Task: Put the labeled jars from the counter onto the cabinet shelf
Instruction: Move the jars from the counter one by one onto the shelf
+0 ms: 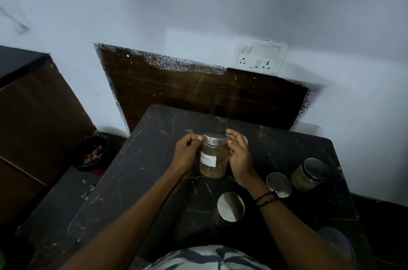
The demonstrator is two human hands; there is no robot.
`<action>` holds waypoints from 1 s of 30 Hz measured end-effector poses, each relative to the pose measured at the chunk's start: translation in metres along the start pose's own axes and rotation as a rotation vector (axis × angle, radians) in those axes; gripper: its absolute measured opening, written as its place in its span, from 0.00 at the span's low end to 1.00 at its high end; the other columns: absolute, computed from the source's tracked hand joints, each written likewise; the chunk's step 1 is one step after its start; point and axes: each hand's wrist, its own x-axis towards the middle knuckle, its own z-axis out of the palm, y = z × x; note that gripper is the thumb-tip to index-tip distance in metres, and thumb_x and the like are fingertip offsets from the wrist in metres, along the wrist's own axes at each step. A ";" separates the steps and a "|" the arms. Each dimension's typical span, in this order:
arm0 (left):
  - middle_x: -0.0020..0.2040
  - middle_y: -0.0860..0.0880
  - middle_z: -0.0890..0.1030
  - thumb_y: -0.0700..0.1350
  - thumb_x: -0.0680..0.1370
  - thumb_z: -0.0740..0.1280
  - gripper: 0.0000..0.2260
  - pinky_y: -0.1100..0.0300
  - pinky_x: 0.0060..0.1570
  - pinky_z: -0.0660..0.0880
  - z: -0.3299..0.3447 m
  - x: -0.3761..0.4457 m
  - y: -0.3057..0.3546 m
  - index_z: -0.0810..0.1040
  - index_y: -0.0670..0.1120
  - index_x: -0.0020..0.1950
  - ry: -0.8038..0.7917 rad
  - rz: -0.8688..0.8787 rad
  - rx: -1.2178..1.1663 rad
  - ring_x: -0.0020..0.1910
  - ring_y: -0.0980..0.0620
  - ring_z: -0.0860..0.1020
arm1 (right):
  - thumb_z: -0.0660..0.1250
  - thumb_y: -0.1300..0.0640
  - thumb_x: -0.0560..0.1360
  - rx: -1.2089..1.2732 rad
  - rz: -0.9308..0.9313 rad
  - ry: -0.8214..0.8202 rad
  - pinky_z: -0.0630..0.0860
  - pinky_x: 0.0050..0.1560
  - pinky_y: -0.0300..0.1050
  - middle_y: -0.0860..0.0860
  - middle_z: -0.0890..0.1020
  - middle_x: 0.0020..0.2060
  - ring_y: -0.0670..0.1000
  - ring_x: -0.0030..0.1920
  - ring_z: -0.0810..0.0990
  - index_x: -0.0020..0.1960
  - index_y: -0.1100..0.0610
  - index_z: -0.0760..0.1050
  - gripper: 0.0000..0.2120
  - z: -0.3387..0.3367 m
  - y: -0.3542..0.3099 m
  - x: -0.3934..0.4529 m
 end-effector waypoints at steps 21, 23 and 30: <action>0.47 0.44 0.84 0.49 0.82 0.64 0.09 0.53 0.44 0.78 0.034 0.062 0.255 0.80 0.45 0.52 0.082 0.472 -0.289 0.44 0.49 0.81 | 0.69 0.58 0.68 -0.286 -0.566 -0.166 0.80 0.49 0.41 0.46 0.76 0.61 0.45 0.59 0.78 0.61 0.36 0.67 0.27 0.081 -0.246 0.046; 0.48 0.45 0.83 0.50 0.83 0.63 0.09 0.57 0.42 0.79 0.037 0.060 0.295 0.80 0.46 0.52 0.088 0.562 -0.263 0.44 0.51 0.81 | 0.69 0.54 0.69 -0.352 -0.648 -0.136 0.79 0.49 0.38 0.42 0.77 0.61 0.40 0.58 0.78 0.61 0.32 0.66 0.27 0.091 -0.284 0.045; 0.53 0.49 0.85 0.39 0.80 0.61 0.12 0.60 0.46 0.78 0.039 0.048 0.398 0.81 0.47 0.59 -0.041 0.742 -0.313 0.51 0.52 0.82 | 0.68 0.56 0.76 -0.350 -0.901 -0.006 0.77 0.55 0.41 0.43 0.79 0.61 0.43 0.60 0.78 0.65 0.39 0.69 0.21 0.120 -0.377 0.049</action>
